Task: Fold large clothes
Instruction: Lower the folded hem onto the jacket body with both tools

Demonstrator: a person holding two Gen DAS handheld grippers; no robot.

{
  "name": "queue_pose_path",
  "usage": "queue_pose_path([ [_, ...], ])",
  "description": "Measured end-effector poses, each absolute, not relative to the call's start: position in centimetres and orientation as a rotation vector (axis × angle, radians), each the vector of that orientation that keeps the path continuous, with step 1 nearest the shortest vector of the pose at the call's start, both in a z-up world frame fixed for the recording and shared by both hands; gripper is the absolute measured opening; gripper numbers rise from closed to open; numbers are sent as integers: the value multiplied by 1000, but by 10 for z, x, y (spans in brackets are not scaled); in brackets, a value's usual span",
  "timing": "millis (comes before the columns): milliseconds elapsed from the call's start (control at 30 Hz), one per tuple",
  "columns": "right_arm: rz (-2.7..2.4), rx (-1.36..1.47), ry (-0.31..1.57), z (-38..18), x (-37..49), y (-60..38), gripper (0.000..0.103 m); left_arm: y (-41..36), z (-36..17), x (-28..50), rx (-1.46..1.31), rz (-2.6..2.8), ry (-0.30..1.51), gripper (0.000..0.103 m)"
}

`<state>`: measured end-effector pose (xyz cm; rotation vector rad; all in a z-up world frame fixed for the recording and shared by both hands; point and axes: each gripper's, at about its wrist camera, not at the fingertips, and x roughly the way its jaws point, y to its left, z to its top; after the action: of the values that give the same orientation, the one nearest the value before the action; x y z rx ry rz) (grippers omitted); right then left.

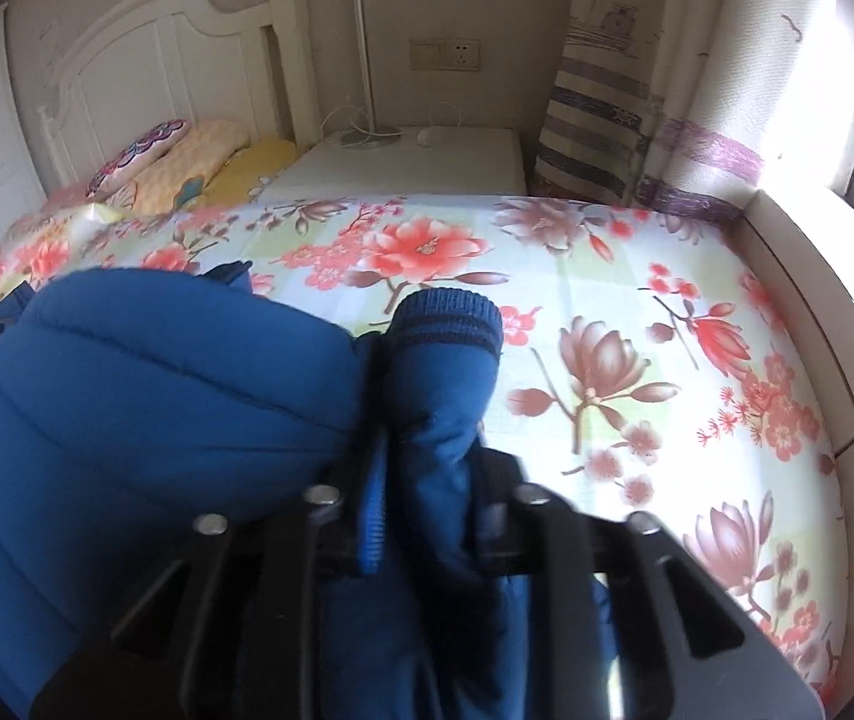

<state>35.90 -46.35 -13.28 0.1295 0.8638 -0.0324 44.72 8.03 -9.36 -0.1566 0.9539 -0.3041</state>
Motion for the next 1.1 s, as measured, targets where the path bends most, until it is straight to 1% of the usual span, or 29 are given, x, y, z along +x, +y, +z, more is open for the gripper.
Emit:
queue_pose_path([
  [33, -44, 145, 877, -130, 358, -469, 60, 82, -92, 447, -154, -296, 957, 28],
  [100, -45, 181, 861, -118, 349, -480, 65, 84, -82, 440, -134, -273, 936, 32],
  [133, -40, 197, 818, -105, 340, -483, 67, 85, -74, 434, -117, -250, 905, 33],
  [167, -46, 193, 785, -95, 334, -484, 67, 83, -64, 426, -89, -214, 862, 39],
  [200, -45, 177, 751, -81, 327, -481, 67, 79, -49, 417, -54, -169, 796, 58],
  [233, -33, 169, 735, -74, 324, -479, 67, 73, -37, 409, -35, -147, 741, 73],
  [267, -6, 154, 721, -65, 323, -471, 67, 66, -24, 400, -27, -141, 681, 98],
  [333, 32, 104, 711, -51, 329, -448, 67, 46, -4, 389, -15, -179, 604, 99],
  [400, 68, 54, 707, -44, 339, -416, 67, 11, 12, 383, 33, -227, 584, 99],
  [467, 85, -7, 702, -42, 349, -389, 67, -25, 17, 383, 96, -233, 600, 99],
  [500, 95, -42, 707, -43, 354, -372, 66, -39, 13, 386, 125, -237, 627, 99],
  [533, 111, -66, 721, -46, 362, -355, 61, -54, 6, 391, 154, -253, 673, 99],
  [600, 140, -88, 758, -55, 376, -333, 56, -75, -12, 403, 191, -290, 753, 99],
  [667, 142, -129, 784, -61, 387, -318, 56, -89, -29, 414, 237, -288, 800, 99],
  [733, 135, -178, 813, -67, 396, -308, 53, -95, -42, 422, 269, -293, 845, 99],
  [833, 137, -197, 877, -86, 411, -304, 53, -103, -68, 436, 312, -303, 906, 99],
  [900, 148, -167, 911, -108, 419, -305, 55, -105, -86, 444, 292, -315, 936, 99],
  [1100, 158, -138, 888, -121, 421, -305, 59, -100, -101, 448, 218, -336, 930, 99],
])
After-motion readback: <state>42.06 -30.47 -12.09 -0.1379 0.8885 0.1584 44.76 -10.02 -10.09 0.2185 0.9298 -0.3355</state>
